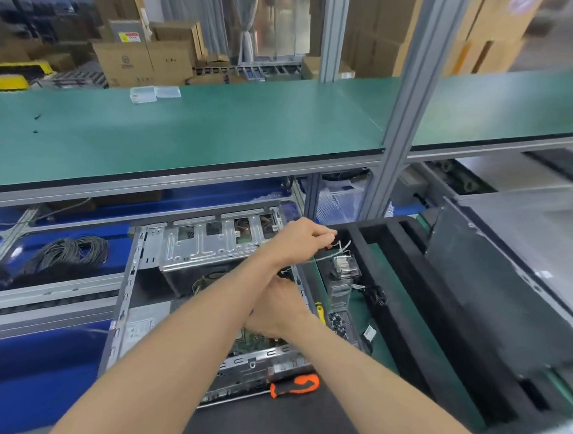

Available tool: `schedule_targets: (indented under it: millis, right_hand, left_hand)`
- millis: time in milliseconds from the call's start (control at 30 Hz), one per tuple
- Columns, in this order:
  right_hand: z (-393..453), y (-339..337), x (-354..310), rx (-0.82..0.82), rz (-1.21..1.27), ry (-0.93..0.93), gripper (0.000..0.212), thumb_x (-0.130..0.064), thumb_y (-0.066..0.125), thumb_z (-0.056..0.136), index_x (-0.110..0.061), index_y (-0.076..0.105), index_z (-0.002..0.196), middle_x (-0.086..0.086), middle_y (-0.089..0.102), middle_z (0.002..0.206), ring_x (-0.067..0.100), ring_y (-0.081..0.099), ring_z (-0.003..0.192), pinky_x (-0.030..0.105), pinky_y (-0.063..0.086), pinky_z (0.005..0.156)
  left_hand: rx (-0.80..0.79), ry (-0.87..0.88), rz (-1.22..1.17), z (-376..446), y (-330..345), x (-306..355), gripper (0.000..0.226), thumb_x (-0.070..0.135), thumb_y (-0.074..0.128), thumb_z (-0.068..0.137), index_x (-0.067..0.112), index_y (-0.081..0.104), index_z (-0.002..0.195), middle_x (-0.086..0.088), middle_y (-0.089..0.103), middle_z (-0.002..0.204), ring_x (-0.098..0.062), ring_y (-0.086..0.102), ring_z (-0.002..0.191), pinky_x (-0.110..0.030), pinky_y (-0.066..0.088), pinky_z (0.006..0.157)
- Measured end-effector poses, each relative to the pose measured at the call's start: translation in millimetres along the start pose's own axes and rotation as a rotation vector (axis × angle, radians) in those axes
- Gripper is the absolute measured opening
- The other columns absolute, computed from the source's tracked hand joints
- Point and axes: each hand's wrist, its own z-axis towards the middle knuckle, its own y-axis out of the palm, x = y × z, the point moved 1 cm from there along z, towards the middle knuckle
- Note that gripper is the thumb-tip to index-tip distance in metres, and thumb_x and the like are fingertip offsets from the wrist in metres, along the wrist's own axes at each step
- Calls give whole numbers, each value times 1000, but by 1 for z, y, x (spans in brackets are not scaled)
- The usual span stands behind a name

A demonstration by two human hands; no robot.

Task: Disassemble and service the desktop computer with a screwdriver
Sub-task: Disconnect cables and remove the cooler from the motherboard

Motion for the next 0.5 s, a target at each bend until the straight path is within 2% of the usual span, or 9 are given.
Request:
schedule_targets:
  millis: [100,167,233,300,333,367,400,433,500]
  right_hand:
    - [0,-2,-2,10,-15,-16,20,-33,59,81,-17,57,93,5,61,90,29,56,76,33,40,61]
    - [1,-2,-2,16,-29,-22,32,-37,60,82,-14,58,104,9,62,100,30,58,84,36,47,67]
    - [2,-2,-4,2,-60,-26,43,-38,60,82,-11,56,116,11,59,108,31,57,92,40,50,75]
    - [4,-1,-5,-5,-76,-27,48,-38,61,82,-9,53,119,12,57,113,33,57,97,41,49,77]
    - [5,0,-6,-3,-82,-26,49,-38,62,81,-9,52,119,12,56,113,33,57,99,41,48,77]
    - [5,0,-6,-1,-87,-26,49,-38,63,80,-9,51,118,12,56,113,33,57,100,41,47,78]
    - [7,2,-7,-1,-90,-27,49,-38,63,79,-9,51,118,11,56,112,33,57,102,41,46,78]
    - [7,3,-7,-5,-92,-28,50,-38,63,78,-9,51,118,11,56,112,33,57,104,42,46,79]
    - [10,6,-7,-16,-99,-26,53,-40,64,77,-10,51,119,9,56,113,32,57,105,42,47,81]
  left_hand:
    - [-21,17,10,5,-2,0,39,34,44,105,3,53,85,19,57,140,-5,27,36,-14,35,42]
    - [-14,16,21,1,-7,-6,38,34,43,106,5,53,82,17,57,141,-3,28,35,-11,35,43]
    - [-1,15,21,-4,-13,-14,44,33,43,106,0,48,78,16,57,141,-3,25,35,-15,37,47]
    - [33,3,15,-12,-19,-24,43,32,45,106,1,58,79,14,59,140,-1,23,40,-14,39,52]
    - [55,-8,6,-16,-23,-29,37,31,46,106,8,68,85,14,59,138,11,16,76,-9,40,58]
    - [75,-24,-1,-21,-27,-34,32,31,48,105,17,76,99,15,61,135,25,53,74,-7,41,66]
    - [101,-42,-1,-27,-33,-39,30,32,49,105,19,75,112,17,64,130,20,57,81,-9,43,72]
    - [133,-58,3,-32,-39,-45,31,33,50,104,19,74,117,18,68,122,12,55,77,-13,45,73]
    - [203,-112,-3,-46,-54,-62,30,34,52,103,17,76,111,12,76,98,-2,60,76,-23,51,73]
